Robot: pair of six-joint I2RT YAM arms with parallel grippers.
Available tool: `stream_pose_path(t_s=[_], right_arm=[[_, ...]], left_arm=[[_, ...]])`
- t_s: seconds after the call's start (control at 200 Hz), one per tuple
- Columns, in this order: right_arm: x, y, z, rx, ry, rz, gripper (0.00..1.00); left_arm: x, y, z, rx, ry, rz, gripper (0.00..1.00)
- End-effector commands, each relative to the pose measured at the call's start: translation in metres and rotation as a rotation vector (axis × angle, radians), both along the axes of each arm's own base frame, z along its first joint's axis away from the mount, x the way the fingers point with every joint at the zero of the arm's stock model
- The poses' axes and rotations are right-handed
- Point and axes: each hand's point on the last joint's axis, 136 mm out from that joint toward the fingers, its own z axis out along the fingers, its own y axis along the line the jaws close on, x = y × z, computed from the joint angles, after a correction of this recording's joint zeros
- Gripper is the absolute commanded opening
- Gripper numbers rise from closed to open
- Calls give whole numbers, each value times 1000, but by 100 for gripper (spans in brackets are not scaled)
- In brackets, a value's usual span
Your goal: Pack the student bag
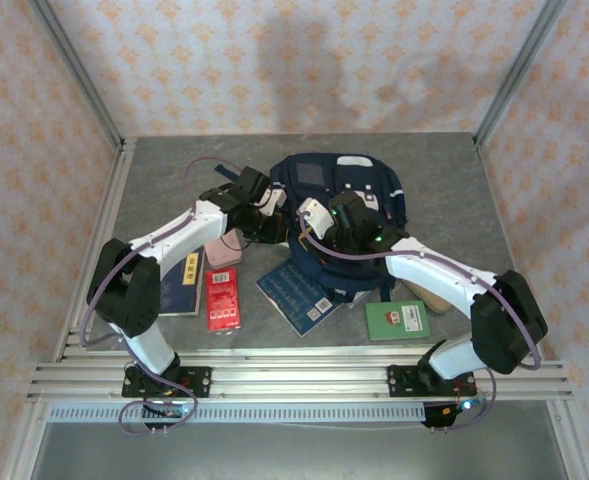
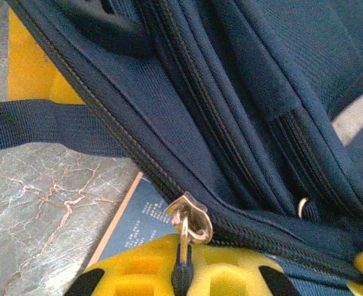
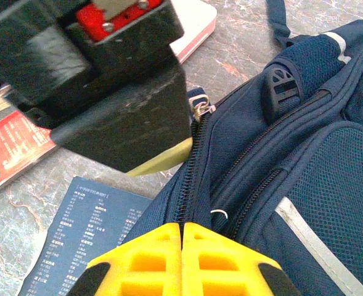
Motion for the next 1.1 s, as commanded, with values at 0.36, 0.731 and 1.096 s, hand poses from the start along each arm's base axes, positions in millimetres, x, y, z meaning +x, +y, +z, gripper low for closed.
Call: stream_pose_path(t_s=[0.36, 0.731, 1.096], right_arm=[[-16, -6, -7, -16, 49, 28, 0], [-11, -3, -9, 13, 53, -2, 0], [23, -33, 36, 64, -92, -297, 28]], left_arm=[[88, 41, -5, 146, -63, 121, 11], [107, 48, -21, 159, -42, 103, 10], [91, 21, 17, -95, -52, 155, 0]])
